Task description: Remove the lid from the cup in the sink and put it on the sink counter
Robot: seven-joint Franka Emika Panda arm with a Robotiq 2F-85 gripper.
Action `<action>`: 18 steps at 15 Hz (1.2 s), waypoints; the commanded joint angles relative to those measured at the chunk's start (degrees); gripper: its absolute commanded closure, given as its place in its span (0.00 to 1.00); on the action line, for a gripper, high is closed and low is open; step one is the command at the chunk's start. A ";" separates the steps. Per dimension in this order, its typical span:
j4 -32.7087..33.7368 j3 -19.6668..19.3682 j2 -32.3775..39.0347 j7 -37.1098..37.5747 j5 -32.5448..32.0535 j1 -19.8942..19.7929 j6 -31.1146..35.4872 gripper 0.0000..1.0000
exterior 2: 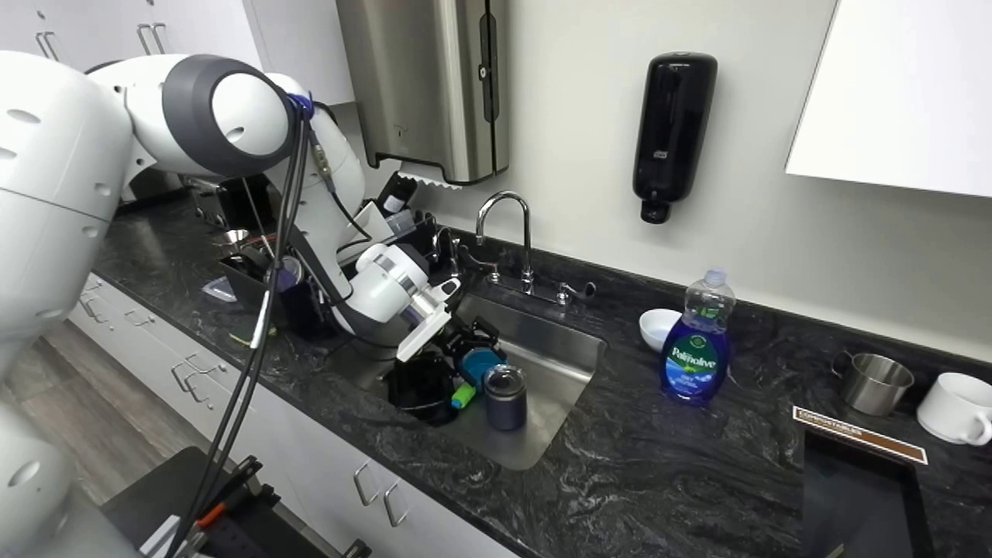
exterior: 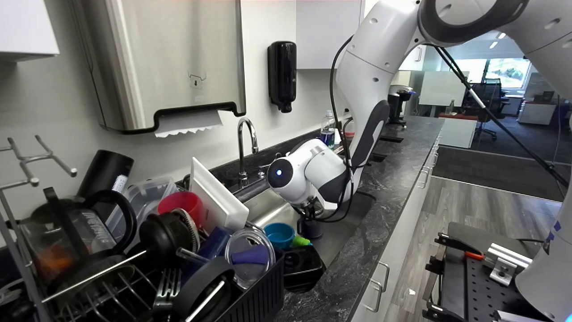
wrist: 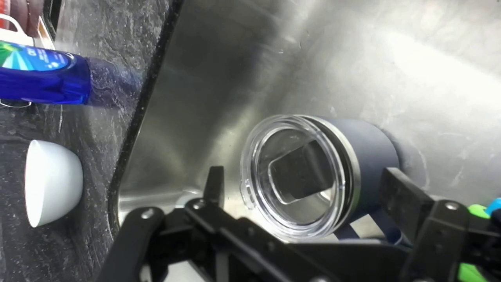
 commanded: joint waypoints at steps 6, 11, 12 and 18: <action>3.13 0.54 3.05 -1.07 -0.25 -0.82 -0.87 0.26; 3.25 0.58 3.29 -1.26 -0.13 -0.80 -0.94 0.62; 3.25 0.59 3.30 -1.31 -0.09 -0.80 -1.00 0.69; 3.32 0.65 3.39 -1.50 0.05 -0.77 -1.13 1.00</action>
